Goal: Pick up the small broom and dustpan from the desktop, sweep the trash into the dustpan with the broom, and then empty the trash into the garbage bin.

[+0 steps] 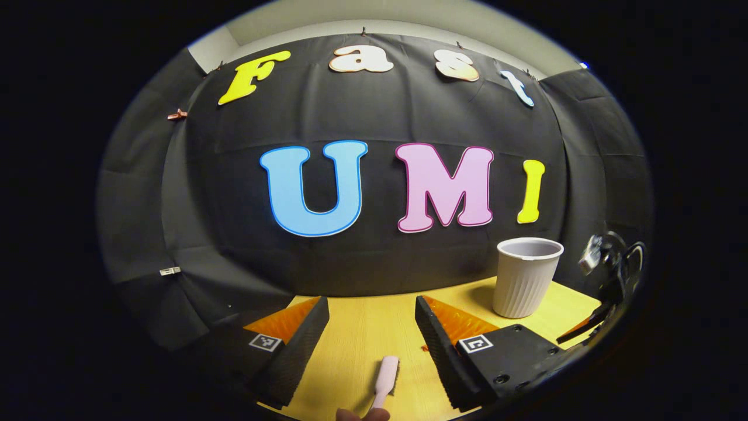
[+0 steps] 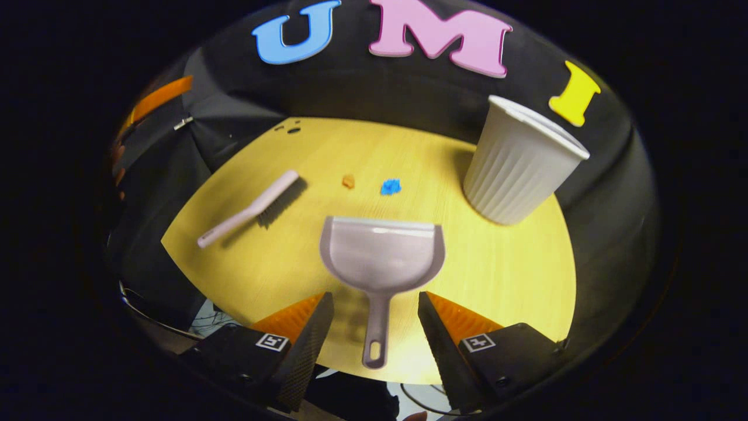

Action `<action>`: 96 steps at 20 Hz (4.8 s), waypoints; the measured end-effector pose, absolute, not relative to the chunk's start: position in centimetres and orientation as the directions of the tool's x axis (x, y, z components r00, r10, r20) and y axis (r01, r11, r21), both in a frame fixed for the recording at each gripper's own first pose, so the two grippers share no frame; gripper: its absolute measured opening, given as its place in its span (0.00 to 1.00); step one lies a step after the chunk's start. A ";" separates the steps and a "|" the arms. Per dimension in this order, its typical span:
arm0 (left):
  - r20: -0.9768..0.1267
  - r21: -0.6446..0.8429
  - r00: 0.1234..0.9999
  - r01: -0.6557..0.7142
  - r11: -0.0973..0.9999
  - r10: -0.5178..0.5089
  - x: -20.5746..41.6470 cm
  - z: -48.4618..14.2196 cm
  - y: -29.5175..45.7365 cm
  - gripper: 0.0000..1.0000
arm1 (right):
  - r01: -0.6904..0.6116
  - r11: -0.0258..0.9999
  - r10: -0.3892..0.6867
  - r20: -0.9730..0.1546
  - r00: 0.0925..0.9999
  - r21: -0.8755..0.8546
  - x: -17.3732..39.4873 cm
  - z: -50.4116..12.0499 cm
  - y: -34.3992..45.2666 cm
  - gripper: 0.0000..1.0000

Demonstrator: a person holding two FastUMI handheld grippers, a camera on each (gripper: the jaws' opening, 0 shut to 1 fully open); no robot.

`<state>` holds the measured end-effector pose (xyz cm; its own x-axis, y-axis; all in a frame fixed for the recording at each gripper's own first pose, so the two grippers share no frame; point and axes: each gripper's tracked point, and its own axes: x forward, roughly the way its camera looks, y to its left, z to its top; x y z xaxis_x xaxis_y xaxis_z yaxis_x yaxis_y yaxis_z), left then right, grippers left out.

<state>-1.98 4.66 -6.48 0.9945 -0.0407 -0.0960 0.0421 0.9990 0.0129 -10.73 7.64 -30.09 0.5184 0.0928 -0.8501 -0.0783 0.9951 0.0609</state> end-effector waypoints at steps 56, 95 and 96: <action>-0.934 -0.030 0.344 0.210 0.977 -0.103 0.3 -39.8 3.6 0.30 | -0.270 0.960 0.155 -0.944 0.293 0.074 -11.8 -34.6 2.6 0.36; -0.845 -0.347 0.079 0.671 0.655 -0.529 5.5 -36.2 -17.9 0.24 | -0.326 0.939 0.181 -0.967 0.182 0.115 -7.8 -40.4 1.8 0.36; -0.840 -0.362 0.076 0.658 0.660 -0.537 5.3 -36.1 -17.9 0.24 | -0.322 0.940 0.180 -0.965 0.193 0.111 -7.8 -40.2 1.8 0.36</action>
<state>5.31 -17.92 -36.08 0.0759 -0.5366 -0.8404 0.6578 0.6604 -0.3622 -7.80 1.78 -40.23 0.1931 0.1796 -0.9646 -0.3216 0.9404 0.1107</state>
